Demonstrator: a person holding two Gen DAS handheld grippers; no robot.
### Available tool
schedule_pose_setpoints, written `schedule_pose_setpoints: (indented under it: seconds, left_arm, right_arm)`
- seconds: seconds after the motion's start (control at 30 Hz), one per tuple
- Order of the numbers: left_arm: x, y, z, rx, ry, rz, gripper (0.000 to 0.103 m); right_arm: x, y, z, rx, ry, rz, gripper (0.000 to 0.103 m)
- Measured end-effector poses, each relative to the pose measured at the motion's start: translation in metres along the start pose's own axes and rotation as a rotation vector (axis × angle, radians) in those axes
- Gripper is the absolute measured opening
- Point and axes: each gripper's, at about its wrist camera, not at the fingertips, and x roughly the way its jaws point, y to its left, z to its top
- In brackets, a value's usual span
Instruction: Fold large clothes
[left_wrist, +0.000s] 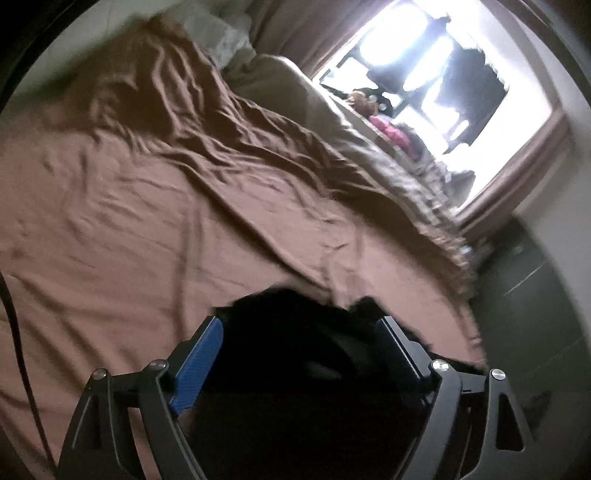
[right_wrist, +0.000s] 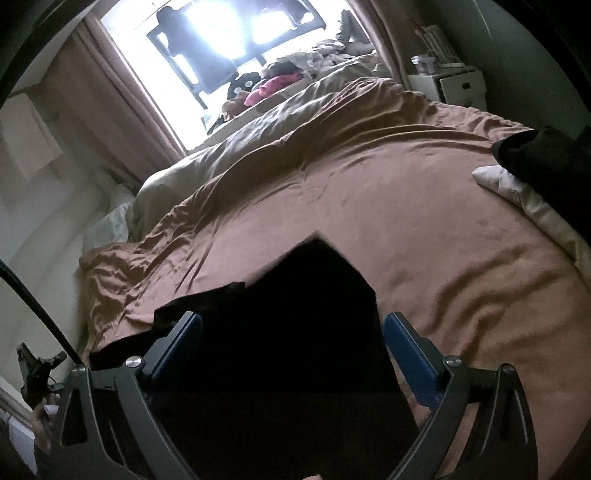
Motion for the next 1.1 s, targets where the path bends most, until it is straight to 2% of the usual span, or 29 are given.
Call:
schedule_pose_setpoints:
  seconds: [0.23, 0.4, 0.43, 0.47, 0.53, 0.6, 0.63, 0.67, 0.73, 0.9, 1.1]
  left_arm:
    - [0.006, 0.021, -0.022, 0.065, 0.129, 0.109, 0.084]
    - [0.018, 0.034, -0.053, 0.124, 0.23, 0.16, 0.071]
    - [0.022, 0.038, -0.06, 0.131, 0.253, 0.17, 0.068]
    - [0.025, 0.042, -0.066, 0.129, 0.273, 0.177, 0.061]
    - [0.028, 0.047, -0.075, 0.12, 0.3, 0.177, 0.044]
    - [0.029, 0.047, -0.082, 0.123, 0.312, 0.159, 0.02]
    - [0.029, 0.046, -0.084, 0.135, 0.305, 0.163, 0.014]
    - [0.027, 0.041, -0.084, 0.161, 0.289, 0.178, 0.009]
    - [0.025, 0.034, -0.083, 0.202, 0.267, 0.207, 0.003]
    - [0.024, 0.017, -0.073, 0.245, 0.23, 0.228, 0.0]
    - [0.046, 0.02, -0.066, 0.211, 0.251, 0.228, 0.0]
  right_arm:
    - [-0.002, -0.012, -0.007, -0.01, 0.103, -0.075, 0.098]
    - [0.005, -0.016, -0.01, -0.041, 0.172, -0.12, 0.098]
    - [0.007, -0.018, -0.012, -0.045, 0.191, -0.129, 0.094]
    - [0.011, -0.018, -0.012, -0.045, 0.209, -0.128, 0.089]
    - [0.018, -0.02, -0.015, -0.033, 0.246, -0.108, 0.055]
    - [0.02, -0.019, -0.016, -0.039, 0.256, -0.09, 0.038]
    - [0.02, -0.019, -0.016, -0.048, 0.252, -0.085, 0.027]
    - [0.019, -0.018, -0.016, -0.059, 0.244, -0.083, 0.021]
    - [0.012, -0.014, -0.011, -0.07, 0.204, -0.085, 0.003]
    - [0.001, -0.02, -0.004, -0.041, 0.137, -0.1, 0.001]
    - [0.001, -0.023, -0.009, 0.011, 0.146, -0.119, 0.001]
